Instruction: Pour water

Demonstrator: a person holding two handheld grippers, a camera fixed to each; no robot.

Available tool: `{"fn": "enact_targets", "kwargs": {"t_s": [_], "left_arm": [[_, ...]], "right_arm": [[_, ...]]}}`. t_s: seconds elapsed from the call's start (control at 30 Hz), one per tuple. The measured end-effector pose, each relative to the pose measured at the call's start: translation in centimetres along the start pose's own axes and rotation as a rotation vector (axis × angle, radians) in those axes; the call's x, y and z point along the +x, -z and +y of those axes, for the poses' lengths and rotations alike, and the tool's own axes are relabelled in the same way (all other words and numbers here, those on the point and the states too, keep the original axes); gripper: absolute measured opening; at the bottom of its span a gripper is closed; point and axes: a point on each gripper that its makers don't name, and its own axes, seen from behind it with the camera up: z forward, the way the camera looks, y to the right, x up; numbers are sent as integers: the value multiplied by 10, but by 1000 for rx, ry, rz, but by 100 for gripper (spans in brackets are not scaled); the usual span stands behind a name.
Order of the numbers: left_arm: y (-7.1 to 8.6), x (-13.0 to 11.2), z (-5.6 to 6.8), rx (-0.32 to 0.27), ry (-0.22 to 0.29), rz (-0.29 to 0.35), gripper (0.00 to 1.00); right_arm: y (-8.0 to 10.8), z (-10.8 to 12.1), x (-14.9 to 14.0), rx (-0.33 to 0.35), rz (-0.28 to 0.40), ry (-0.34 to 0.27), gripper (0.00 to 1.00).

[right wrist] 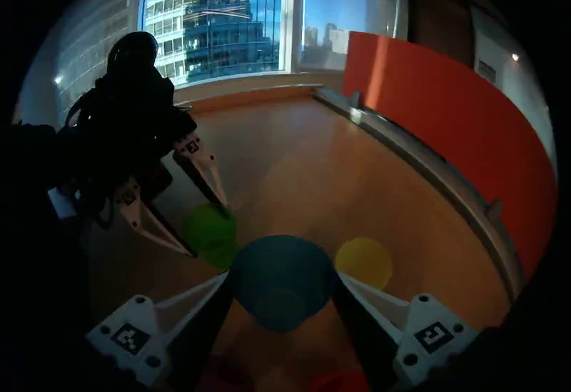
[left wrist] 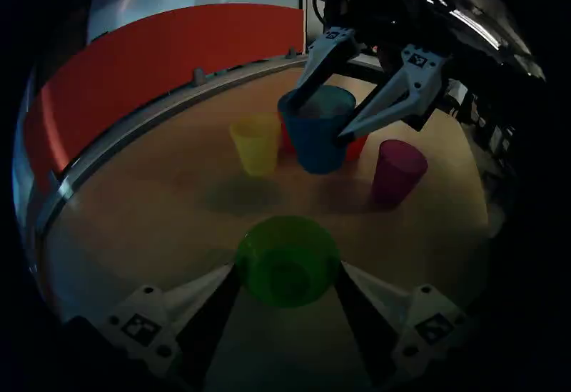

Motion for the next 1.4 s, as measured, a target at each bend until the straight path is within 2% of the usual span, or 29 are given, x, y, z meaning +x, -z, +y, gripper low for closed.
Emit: {"fn": "enact_targets", "kwargs": {"t_s": [0.57,0.83,1.4], "left_arm": [[1,-12,3,-7,12,-26,87],[6,-14,3,-9,19,-28,87],[11,-14,2,2,15,-22,87]], "right_arm": [[-24,-4,-31,11,-62,-23,93],[-26,-4,-38,5,-99,-35,93],[-28,-6,-49,-5,-126,-35,93]]}}
